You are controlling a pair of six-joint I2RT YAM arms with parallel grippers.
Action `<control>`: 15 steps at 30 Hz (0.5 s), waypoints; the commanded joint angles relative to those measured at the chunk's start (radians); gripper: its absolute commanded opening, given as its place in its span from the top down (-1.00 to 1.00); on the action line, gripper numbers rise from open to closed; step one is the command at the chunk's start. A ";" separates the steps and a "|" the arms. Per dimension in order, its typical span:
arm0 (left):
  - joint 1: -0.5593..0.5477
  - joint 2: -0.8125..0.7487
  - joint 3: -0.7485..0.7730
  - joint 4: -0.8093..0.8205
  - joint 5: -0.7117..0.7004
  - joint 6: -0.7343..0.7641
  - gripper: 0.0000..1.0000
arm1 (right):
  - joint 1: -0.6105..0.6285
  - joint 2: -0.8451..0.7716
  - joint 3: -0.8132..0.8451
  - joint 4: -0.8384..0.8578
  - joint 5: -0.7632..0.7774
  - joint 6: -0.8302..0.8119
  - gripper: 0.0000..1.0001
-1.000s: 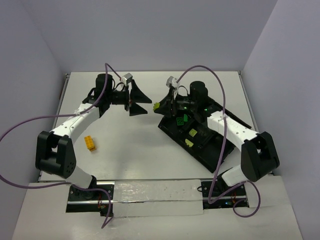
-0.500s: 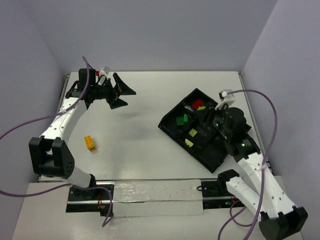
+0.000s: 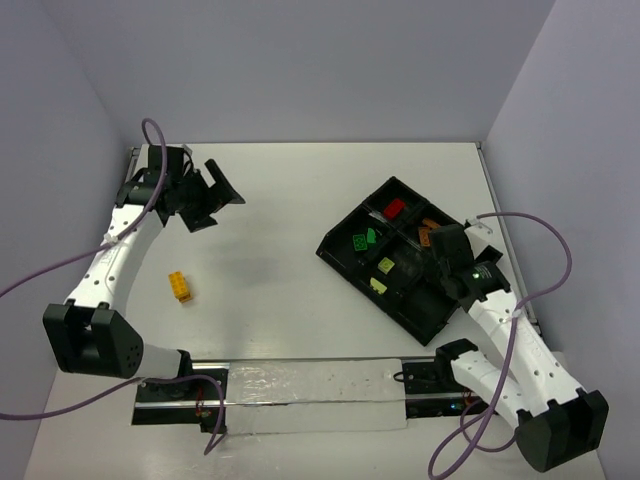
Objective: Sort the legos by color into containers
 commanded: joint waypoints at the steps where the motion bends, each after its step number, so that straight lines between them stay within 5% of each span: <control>1: 0.004 -0.041 0.026 -0.076 -0.202 0.020 -0.99 | -0.003 0.002 0.030 -0.073 0.093 0.138 1.00; 15: 0.028 0.073 0.118 -0.030 -0.274 0.002 -0.99 | -0.107 0.096 0.135 -0.043 0.188 0.066 1.00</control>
